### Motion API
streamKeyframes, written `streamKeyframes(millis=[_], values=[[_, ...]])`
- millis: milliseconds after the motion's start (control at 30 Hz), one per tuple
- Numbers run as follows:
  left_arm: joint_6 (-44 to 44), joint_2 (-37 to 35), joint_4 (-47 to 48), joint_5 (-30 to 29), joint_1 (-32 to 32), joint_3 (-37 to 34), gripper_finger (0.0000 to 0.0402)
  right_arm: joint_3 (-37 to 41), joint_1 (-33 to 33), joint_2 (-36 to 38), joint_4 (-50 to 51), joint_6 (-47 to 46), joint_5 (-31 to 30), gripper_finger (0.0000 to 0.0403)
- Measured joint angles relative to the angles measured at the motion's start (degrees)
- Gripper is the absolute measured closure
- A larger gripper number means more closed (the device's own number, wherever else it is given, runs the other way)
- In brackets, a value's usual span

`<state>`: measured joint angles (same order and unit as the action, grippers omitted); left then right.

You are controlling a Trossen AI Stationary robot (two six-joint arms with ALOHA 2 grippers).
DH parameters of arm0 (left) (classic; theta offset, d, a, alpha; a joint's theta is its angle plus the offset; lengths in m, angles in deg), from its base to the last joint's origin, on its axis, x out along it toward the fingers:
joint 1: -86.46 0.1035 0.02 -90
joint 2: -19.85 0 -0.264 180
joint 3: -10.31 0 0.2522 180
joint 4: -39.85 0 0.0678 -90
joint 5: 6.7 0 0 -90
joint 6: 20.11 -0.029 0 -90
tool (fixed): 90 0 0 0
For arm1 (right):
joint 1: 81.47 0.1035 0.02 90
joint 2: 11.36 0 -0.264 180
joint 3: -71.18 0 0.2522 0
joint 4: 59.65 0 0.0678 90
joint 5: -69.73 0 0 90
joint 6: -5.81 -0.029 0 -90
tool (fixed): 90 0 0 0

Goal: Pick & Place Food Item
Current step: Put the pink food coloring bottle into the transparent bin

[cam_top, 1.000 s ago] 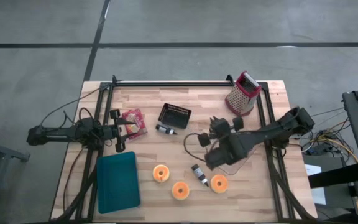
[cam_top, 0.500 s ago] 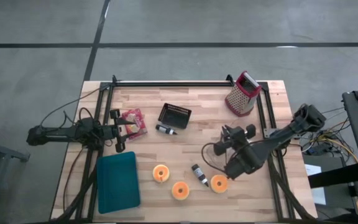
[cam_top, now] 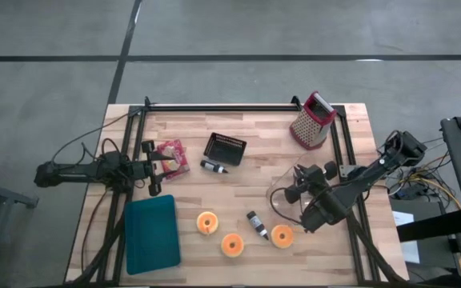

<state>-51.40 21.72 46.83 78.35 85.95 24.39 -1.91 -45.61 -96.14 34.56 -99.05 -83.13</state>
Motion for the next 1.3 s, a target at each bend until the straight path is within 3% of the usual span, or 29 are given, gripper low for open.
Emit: streamKeyframes(millis=[267,400,1100,1300], values=[[0.0,0.0,0.0,0.0,0.0,0.0,0.0202,5.7,4.4,-3.3,-0.7,-8.4,-0.1,0.036],[0.0,0.0,0.0,0.0,0.0,0.0,0.0202,6.5,5.8,-5.7,-0.7,-10.7,-2.9,0.036],[0.0,0.0,0.0,0.0,0.0,0.0,0.0202,6.9,5.9,-15.6,0.1,-17.8,-3.0,0.036],[0.0,0.0,0.0,0.0,0.0,0.0,0.0202,7.1,5.9,-16.6,0.1,-19.4,-0.1,0.0357]])
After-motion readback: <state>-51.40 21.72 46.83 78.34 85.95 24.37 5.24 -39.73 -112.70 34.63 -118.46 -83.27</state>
